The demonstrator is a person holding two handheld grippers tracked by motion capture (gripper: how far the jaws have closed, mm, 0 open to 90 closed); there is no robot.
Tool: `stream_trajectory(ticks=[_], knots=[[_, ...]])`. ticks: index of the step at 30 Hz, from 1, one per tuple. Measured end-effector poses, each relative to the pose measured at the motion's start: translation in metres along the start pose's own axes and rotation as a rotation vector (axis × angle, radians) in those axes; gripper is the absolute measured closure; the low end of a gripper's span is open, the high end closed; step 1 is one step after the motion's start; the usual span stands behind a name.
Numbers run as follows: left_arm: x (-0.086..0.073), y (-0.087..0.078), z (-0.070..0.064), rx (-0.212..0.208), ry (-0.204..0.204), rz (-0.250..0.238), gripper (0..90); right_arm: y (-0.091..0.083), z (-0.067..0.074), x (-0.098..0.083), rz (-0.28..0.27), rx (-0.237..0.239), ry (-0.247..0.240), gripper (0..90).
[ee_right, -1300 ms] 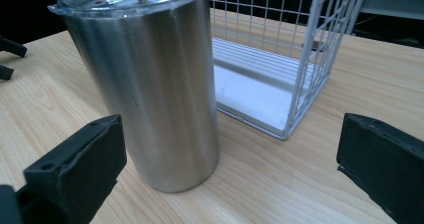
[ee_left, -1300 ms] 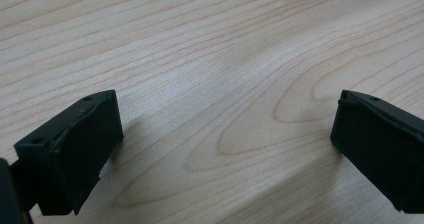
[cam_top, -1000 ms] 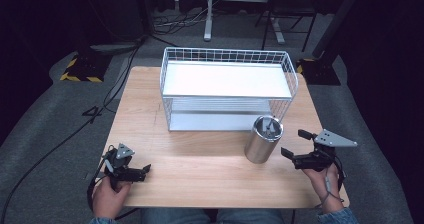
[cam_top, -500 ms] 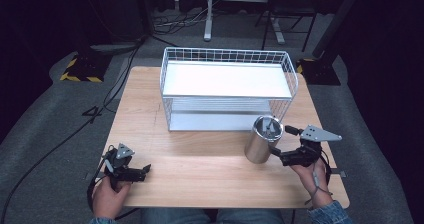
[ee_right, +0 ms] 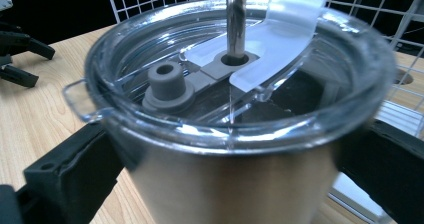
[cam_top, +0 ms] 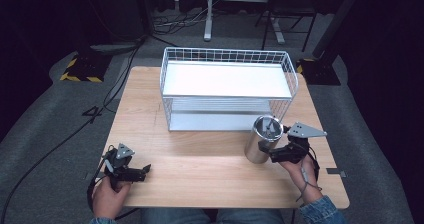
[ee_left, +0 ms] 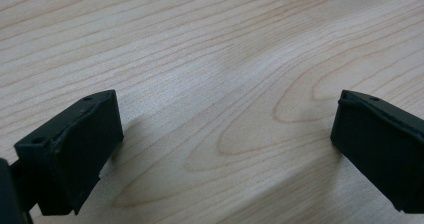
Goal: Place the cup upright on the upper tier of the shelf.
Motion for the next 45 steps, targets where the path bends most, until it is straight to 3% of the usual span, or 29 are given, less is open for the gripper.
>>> stream_trajectory(ticks=[15, 30, 45], knots=[[0.0, 0.0, 0.0, 0.0, 0.0, 0.0, 0.6, 0.019, -0.001, -0.007, 0.021, 0.006, 0.015, 1.1], [0.0, 0.0, 0.0, 0.0, 0.0, 0.0, 0.6, 0.019, -0.001, -0.009, 0.012, 0.008, -0.003, 2.8], [0.0, 0.0, 0.0, 0.001, 0.0, 0.001, 0.6, 0.018, 0.001, -0.004, 0.043, -0.009, -0.016, 3.7]])
Point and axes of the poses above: each handheld gripper's, and its own axes: y roughly forward along the jaws, x roughly out of its top, z roughly to its left, the point moved 1 cm from there along y, roughly forward along the jaws, and after that the axes turned 4 degrees about x, right-handed, at the moved point
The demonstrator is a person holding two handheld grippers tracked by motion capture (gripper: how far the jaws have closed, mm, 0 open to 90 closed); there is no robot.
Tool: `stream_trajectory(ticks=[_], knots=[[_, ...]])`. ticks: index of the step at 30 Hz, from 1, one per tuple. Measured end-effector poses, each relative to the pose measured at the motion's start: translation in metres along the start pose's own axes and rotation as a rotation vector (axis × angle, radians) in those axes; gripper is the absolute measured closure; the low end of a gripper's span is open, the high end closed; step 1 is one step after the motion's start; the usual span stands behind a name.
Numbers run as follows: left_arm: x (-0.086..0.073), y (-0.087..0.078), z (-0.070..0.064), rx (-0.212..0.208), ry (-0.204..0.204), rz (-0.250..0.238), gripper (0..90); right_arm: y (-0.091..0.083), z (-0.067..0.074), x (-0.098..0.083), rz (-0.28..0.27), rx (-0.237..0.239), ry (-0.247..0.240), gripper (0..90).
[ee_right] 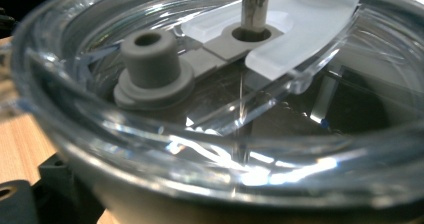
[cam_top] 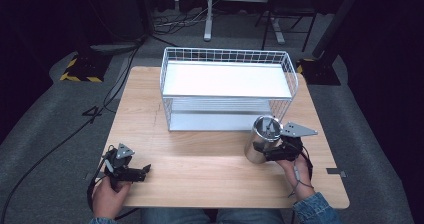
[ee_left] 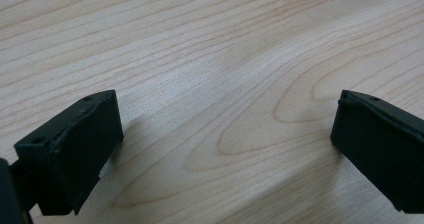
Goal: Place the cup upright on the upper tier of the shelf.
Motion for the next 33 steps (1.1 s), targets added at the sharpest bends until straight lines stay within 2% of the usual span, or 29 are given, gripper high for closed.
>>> stream_trajectory(ticks=[10, 14, 21, 33], knots=[[0.0, 0.0, 0.0, 0.0, 0.0, 0.0, 0.6, -0.007, 0.002, 0.015, 0.013, 0.005, -0.017, 3.7], [0.0, 0.0, 0.0, 0.0, 0.0, 0.0, 0.6, -0.013, 0.003, 0.032, 0.014, 0.007, -0.035, 3.7], [0.0, 0.0, 0.0, 0.002, -0.003, 0.002, 0.6, -0.021, 0.004, 0.051, 0.006, 0.018, -0.034, 3.7], [0.0, 0.0, 0.0, 0.002, -0.003, 0.002, 0.6, -0.031, 0.003, 0.087, 0.013, 0.014, -0.062, 3.8]])
Point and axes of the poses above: each handheld gripper's, and its own axes: y roughly forward along the jaws, x roughly out of its top, z roughly to its left, the point moved 1 cm from there along y, roughly forward along the jaws, and after that the axes turned 4 degrees about x, right-handed, at the moved point
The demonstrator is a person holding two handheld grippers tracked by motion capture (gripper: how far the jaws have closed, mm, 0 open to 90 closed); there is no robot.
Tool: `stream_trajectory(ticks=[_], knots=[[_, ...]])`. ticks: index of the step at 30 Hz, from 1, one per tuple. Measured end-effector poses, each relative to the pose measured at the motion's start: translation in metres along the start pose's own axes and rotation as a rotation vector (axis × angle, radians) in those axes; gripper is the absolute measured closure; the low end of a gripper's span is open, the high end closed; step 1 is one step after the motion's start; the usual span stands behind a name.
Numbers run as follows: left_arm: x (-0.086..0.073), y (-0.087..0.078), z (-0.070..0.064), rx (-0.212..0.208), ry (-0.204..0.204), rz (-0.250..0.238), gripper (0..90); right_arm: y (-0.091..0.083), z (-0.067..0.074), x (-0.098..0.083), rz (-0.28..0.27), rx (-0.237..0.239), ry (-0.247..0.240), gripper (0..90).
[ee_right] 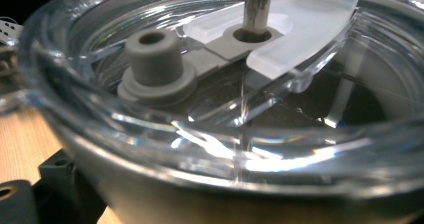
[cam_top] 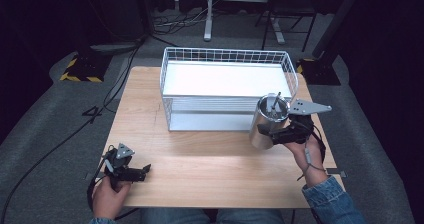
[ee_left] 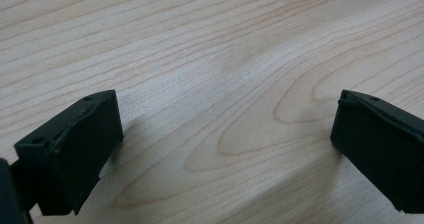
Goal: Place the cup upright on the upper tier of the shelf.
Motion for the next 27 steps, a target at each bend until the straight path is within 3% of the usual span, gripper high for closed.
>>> stream_trajectory(ticks=[9, 27], knots=[[0.0, 0.0, 0.0, 0.0, 0.0, 0.0, 0.6, -0.008, -0.004, 0.024, -0.009, -0.003, -0.002, 3.8], [0.0, 0.0, 0.0, 0.0, 0.0, 0.0, 0.6, -0.017, -0.016, 0.092, -0.055, -0.003, -0.009, 3.8]])
Point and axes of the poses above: each handheld gripper's, and its own axes: y roughly forward along the jaws, x roughly out of its top, z roughly to its left, the point moved 1 cm from there along y, roughly forward along the jaws, and after that the axes turned 4 degrees about x, right-handed, at the moved point
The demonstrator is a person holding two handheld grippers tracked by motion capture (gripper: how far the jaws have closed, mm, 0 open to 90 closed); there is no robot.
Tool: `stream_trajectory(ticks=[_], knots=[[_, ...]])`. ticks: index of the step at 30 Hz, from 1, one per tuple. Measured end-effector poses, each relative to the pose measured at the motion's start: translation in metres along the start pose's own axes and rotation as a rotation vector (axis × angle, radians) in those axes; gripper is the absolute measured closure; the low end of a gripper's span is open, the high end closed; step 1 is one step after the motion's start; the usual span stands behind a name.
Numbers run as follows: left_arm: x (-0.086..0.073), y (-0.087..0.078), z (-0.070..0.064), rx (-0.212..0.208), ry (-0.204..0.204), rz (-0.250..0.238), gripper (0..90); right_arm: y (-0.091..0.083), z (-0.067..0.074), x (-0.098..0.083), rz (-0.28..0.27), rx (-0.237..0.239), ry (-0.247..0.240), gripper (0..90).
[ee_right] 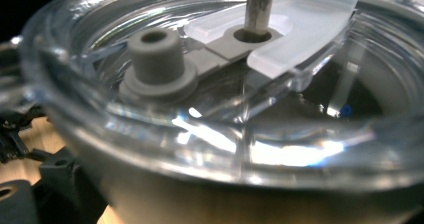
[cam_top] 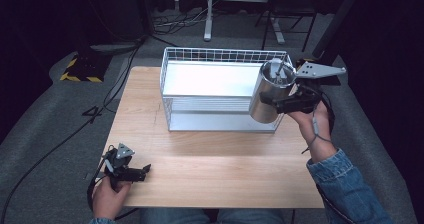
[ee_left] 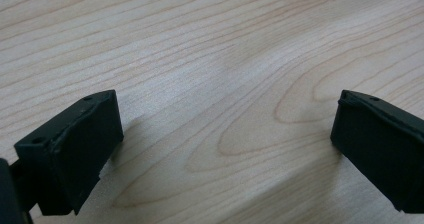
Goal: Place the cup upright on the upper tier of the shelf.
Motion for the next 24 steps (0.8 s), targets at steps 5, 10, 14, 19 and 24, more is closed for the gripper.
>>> stream_trajectory(ticks=[5, 10, 14, 19, 24], knots=[[0.0, 0.0, 0.0, 0.0, 0.0, 0.0, 0.6, 0.004, -0.004, 0.017, -0.008, 0.019, 0.021, 3.8], [0.0, 0.0, 0.0, 0.0, 0.0, 0.0, 0.6, 0.007, -0.004, 0.032, -0.024, 0.019, 0.003, 3.8], [0.0, 0.0, 0.0, 0.0, 0.0, 0.0, 0.6, 0.012, -0.004, 0.046, -0.036, 0.018, -0.006, 3.8], [0.0, 0.0, 0.0, 0.0, 0.0, 0.0, 0.6, 0.021, -0.01, 0.06, -0.054, 0.022, 0.011, 3.8], [0.0, 0.0, 0.0, 0.0, 0.0, 0.0, 0.6, 0.033, -0.017, 0.073, -0.074, 0.02, 0.027, 3.8]])
Point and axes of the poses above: each handheld gripper's, and its own axes: y roughly forward along the jaws, x roughly out of its top, z roughly to its left, the point moved 1 cm from there along y, roughly forward along the jaws, and after that the axes turned 4 degrees about x, right-handed, at the moved point
